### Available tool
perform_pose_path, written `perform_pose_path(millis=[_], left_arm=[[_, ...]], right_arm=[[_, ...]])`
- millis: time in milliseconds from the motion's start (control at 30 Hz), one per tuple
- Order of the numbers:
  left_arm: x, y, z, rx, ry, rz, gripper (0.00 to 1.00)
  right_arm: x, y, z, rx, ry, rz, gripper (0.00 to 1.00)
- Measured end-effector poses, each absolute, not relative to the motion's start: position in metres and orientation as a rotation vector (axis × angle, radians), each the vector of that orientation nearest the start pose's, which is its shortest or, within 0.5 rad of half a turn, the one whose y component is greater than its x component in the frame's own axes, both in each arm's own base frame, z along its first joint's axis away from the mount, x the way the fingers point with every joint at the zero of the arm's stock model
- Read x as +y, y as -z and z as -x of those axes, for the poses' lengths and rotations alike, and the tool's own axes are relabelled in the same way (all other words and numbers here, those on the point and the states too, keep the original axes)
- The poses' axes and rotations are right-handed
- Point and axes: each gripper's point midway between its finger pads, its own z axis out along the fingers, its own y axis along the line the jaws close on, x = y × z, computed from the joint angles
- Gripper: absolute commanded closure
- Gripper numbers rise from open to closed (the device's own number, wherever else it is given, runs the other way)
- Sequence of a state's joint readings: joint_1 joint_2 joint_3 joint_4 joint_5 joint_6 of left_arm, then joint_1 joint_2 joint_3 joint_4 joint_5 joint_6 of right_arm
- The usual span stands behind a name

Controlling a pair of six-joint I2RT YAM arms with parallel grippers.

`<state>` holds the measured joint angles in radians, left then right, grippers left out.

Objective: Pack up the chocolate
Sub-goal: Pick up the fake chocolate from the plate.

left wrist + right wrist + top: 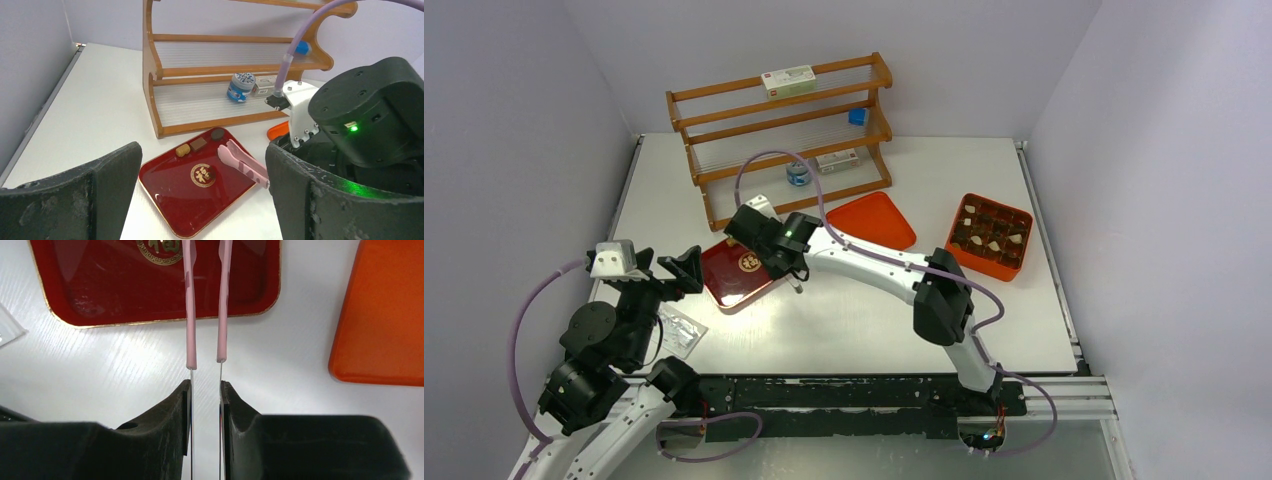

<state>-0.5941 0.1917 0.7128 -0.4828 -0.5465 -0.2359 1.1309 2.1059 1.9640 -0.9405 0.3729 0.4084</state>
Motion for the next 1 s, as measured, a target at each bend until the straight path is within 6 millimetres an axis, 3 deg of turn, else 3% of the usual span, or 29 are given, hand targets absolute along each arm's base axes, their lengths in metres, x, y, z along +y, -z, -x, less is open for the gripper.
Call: perform_pose_path(millis=[433,800,1000], left_arm=[[-0.029,-0.306,-0.19,1.535,0.241,0.161,0.02],[-0.028,-0.306,-0.19,1.534,0.24,0.161,0.02],[-0.029,-0.305,-0.191,1.54,0.239,0.158,0.02]], right_arm=[[0.403,-0.12,-0.232,2.474,-0.11,0.82,0.79],[0.394,-0.158,-0.229,2.435,-0.174,0.752,0.78],[0.378,-0.165,-0.226,2.445,-0.143,0.7,0.77]])
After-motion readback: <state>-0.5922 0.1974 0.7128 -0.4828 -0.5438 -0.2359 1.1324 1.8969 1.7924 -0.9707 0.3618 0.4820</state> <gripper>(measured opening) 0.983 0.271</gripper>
